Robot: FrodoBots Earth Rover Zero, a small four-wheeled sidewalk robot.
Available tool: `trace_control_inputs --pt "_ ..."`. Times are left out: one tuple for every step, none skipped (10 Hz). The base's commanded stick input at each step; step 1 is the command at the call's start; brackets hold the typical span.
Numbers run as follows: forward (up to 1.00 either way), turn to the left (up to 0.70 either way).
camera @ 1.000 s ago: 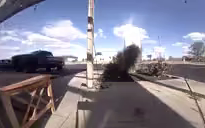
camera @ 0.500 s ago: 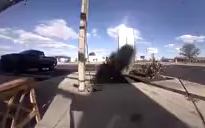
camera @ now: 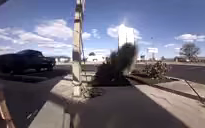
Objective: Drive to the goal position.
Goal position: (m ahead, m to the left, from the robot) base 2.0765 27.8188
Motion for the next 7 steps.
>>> trace_control_inputs --pt "0.70 0.26" --pt "0.70 0.27" --pt "0.70 0.27" --pt "0.11 0.42" --pt "0.00 0.45" --pt "0.00 0.45" --pt "0.00 0.45"
